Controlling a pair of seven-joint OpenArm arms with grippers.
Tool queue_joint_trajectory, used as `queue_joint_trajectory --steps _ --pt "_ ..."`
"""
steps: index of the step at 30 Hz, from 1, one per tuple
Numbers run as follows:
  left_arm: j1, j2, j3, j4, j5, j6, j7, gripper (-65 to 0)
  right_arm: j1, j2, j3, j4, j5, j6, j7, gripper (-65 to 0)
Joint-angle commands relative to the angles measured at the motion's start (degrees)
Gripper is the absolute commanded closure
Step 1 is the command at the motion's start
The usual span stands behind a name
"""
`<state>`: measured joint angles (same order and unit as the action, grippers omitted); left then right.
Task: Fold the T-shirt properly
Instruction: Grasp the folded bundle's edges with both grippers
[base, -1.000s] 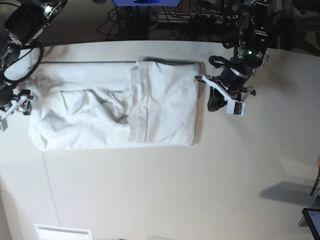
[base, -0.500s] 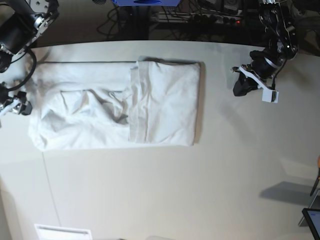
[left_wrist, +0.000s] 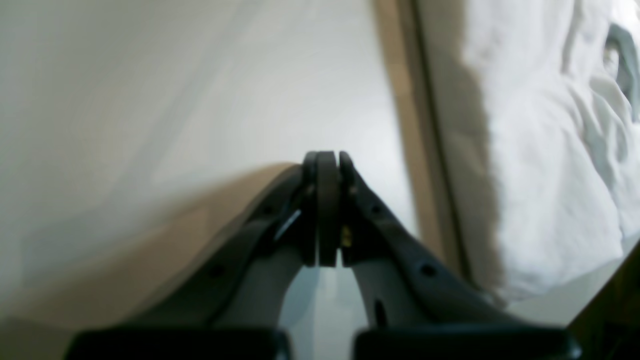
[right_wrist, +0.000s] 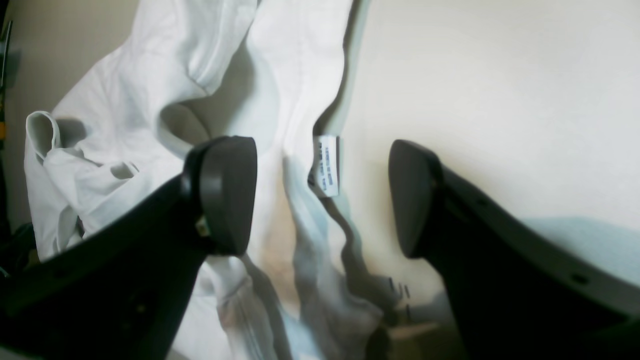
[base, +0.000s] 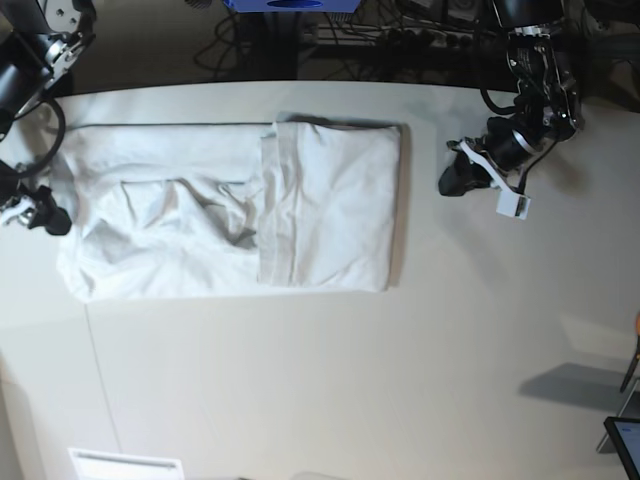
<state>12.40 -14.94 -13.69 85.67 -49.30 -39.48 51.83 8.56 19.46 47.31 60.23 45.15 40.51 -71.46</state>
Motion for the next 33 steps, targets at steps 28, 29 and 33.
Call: queue_joint_trajectory --steps 28,29,33 --pt "-3.9 3.4 7.0 0.7 -0.6 1.2 -0.6 0.0 -3.2 -5.1 -10.4 7.9 -1.8 -0.5 -2.8 -36.7" --pt "-3.9 3.4 7.5 0.7 -0.5 1.2 -0.6 0.0 -3.3 -5.1 -10.4 7.9 -1.8 -0.5 -3.0 -34.0" --pt "-5.4 3.9 10.7 0.6 4.6 1.3 -0.6 0.0 -3.7 -5.1 -10.5 7.9 -1.8 -0.5 -3.2 -23.2"
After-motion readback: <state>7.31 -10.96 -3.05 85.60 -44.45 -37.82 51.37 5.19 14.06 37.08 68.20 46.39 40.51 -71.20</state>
